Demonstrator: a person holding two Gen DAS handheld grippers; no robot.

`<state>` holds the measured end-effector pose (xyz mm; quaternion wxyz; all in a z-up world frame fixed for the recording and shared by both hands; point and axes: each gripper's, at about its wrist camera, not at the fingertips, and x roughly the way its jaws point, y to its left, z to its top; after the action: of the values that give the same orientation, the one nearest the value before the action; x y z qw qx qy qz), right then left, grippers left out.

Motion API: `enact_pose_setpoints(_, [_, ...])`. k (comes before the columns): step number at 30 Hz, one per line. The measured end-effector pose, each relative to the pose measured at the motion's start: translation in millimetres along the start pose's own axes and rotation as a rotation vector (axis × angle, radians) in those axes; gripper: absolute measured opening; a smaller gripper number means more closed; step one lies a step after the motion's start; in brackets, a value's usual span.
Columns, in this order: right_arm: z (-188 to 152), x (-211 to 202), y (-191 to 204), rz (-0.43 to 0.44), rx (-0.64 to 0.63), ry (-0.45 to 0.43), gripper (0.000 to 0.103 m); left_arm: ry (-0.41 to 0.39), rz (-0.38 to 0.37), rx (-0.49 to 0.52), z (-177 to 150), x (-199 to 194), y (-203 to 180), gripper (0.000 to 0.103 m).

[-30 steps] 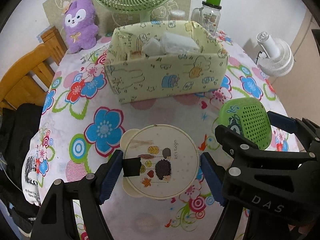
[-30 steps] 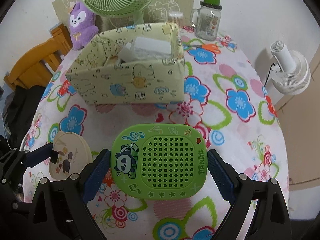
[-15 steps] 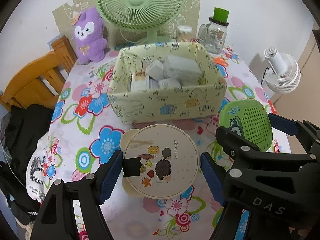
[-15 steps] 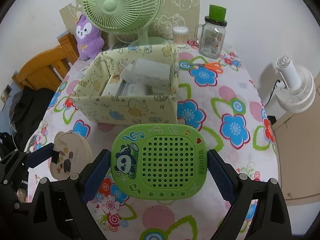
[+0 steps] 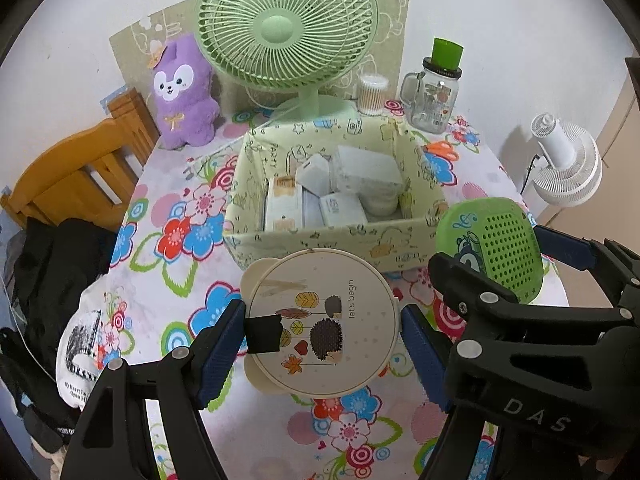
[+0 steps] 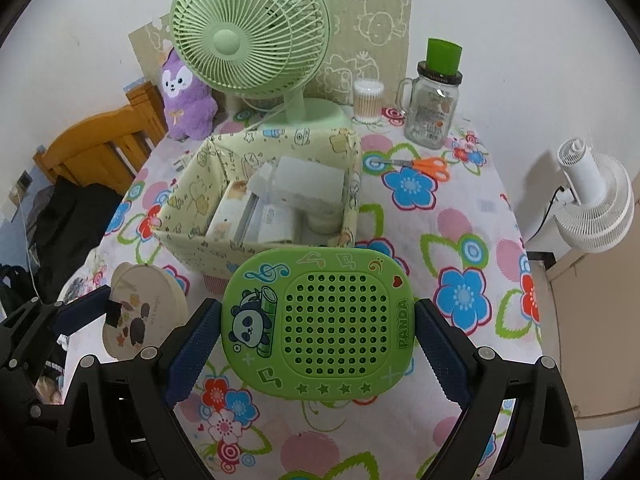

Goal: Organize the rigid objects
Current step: 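Lift and carry the coaster with the left tool while the right tool carries the speaker to the box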

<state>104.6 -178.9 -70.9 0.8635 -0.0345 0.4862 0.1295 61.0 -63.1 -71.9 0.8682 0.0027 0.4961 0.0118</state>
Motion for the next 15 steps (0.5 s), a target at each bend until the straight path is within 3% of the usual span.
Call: enact_pose_setpoints(15, [38,15,2,-0.016,0.029,-0.011,0.095,-0.01,-0.026,0.035,38,18,8,0.079])
